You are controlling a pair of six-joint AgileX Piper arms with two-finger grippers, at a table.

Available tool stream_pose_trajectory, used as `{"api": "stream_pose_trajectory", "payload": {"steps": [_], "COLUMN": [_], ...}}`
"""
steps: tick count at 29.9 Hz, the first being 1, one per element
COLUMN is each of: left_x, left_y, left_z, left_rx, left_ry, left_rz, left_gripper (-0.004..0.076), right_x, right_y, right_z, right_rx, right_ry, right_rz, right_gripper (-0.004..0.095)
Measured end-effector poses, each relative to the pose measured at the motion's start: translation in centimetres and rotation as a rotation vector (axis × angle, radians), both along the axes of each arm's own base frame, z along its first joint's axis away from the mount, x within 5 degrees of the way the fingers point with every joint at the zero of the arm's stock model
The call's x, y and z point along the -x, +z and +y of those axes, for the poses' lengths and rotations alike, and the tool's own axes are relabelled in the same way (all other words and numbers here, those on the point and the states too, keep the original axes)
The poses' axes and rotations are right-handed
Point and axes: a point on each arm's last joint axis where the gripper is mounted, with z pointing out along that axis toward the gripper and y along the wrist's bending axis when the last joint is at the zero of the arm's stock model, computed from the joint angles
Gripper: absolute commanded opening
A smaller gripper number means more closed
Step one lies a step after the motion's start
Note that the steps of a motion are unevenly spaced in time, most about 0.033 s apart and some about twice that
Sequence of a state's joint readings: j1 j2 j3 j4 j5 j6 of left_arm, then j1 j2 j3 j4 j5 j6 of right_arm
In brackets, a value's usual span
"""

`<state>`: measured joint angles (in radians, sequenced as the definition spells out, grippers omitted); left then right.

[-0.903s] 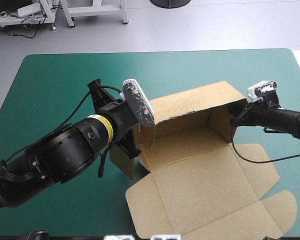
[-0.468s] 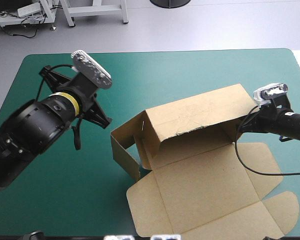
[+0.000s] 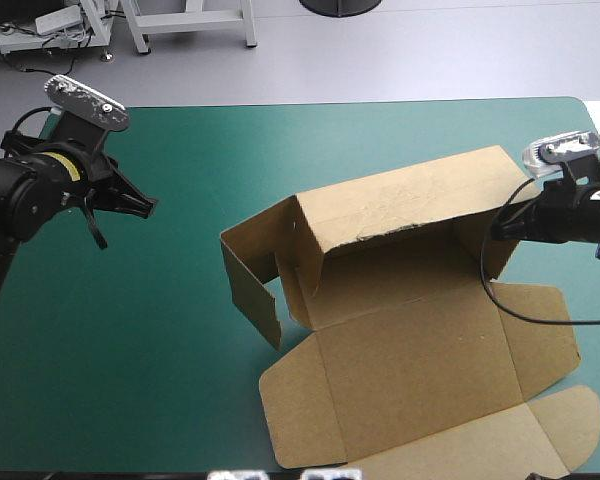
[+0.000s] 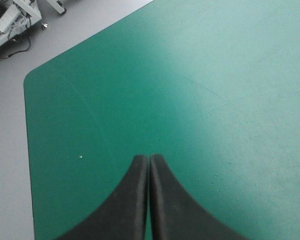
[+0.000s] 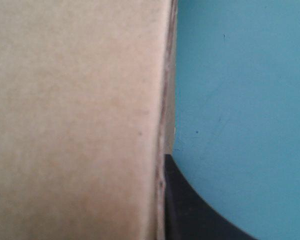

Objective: Fold the box

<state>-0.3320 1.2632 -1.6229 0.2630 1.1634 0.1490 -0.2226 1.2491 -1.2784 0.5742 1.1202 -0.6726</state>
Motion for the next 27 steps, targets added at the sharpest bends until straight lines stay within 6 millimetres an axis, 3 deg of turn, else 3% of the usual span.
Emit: {"api": "stream_pose_trajectory", "payload": {"steps": [5,13,21,27], "left_x": [-0.3,-0.2,-0.6,-1.6], "left_y": [-0.3,-0.7,-1.0,-2.8], "left_z": [1.0,1.0,1.0,0.8], "left_rx": [0.032,0.024,0.017,-0.009], "left_ry": [-0.007,-0.027,-0.028,-0.023], "left_rz": [0.037,0.07,0.086,0.14], "left_gripper": [-0.0006,-0.0006,-0.0006,-0.0006], "right_x": [-3.3,-8.5,-12.2,-16.1], "right_y": [-1.4,-6.1,-6.8,-8.6], "right_z": [0.7,6.5,8.9,10.3], "right_rx": [0.007,0.13,0.175,0.117], "right_ry": [0.039,0.17,0.214,0.184], "right_rz": [0.087,0.238,0.257,0.169], "right_gripper": [-0.0005,-0.0004,-0.0006,-0.0006]}}
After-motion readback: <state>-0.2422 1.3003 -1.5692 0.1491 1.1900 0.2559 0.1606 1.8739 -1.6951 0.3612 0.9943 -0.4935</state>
